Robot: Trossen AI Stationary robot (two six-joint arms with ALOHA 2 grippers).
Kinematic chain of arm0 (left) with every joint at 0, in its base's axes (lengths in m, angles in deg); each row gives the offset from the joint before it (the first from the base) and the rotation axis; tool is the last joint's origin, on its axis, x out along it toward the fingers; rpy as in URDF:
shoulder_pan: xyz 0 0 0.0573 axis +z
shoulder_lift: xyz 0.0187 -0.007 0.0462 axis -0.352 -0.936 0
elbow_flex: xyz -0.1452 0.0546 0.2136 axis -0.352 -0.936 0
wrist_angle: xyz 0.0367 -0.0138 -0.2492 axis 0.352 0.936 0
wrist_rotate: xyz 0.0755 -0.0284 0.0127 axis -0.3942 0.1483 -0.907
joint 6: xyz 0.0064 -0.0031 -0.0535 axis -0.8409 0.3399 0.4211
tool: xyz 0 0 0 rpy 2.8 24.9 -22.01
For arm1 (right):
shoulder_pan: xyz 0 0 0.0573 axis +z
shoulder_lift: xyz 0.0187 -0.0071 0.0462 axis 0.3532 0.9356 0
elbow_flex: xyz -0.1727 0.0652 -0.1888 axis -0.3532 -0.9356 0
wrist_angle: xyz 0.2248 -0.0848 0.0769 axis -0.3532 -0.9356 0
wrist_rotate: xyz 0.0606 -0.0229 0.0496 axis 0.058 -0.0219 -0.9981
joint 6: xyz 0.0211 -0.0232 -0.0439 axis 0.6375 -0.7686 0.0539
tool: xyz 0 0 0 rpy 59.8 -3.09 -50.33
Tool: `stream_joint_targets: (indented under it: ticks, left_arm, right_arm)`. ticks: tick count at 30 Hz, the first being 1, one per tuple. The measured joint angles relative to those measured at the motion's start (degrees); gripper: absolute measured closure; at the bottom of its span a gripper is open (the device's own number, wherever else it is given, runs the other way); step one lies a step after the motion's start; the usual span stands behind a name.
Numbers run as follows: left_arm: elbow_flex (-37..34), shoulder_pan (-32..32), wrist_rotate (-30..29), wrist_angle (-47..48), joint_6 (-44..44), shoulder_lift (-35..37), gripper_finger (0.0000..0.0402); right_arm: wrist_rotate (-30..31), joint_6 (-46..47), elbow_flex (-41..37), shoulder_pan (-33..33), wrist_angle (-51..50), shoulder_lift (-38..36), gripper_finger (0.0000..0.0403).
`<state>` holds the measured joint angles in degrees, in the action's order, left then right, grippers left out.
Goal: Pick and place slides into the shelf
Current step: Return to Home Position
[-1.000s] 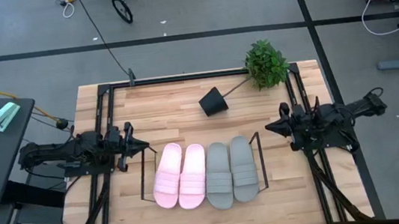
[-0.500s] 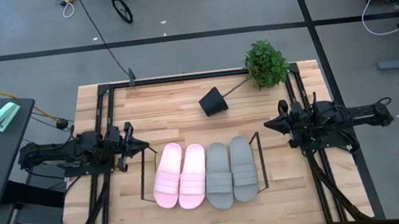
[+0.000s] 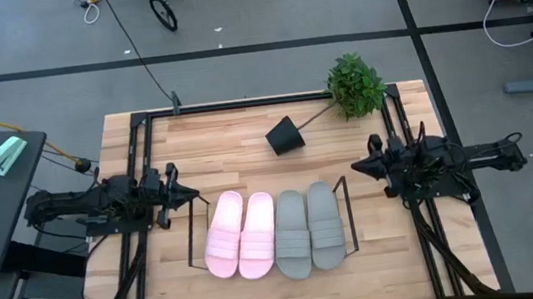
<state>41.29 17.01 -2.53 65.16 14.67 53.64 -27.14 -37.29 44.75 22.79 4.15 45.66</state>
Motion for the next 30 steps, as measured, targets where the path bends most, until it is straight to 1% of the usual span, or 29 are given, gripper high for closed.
stream_joint_targets:
  ticks: [5, 18, 30]
  left_arm:
    - [0.01, 0.01, 0.01, 0.0, -0.02, 0.0, 0.0378]
    - [0.0, -0.01, 0.01, -0.02, -0.04, 0.0, 0.0361]
    - [0.0, -0.01, 0.0, 0.0, -0.04, 0.0, 0.0377]
  right_arm:
    - [-1.75, 0.13, -0.65, 0.0, 0.05, -0.02, 0.0403]
    - [-3.61, -2.79, -0.65, 0.0, 0.0, -0.02, 0.0403]
    - [-4.83, -7.54, -0.65, 0.0, -2.95, -0.02, 0.0403]
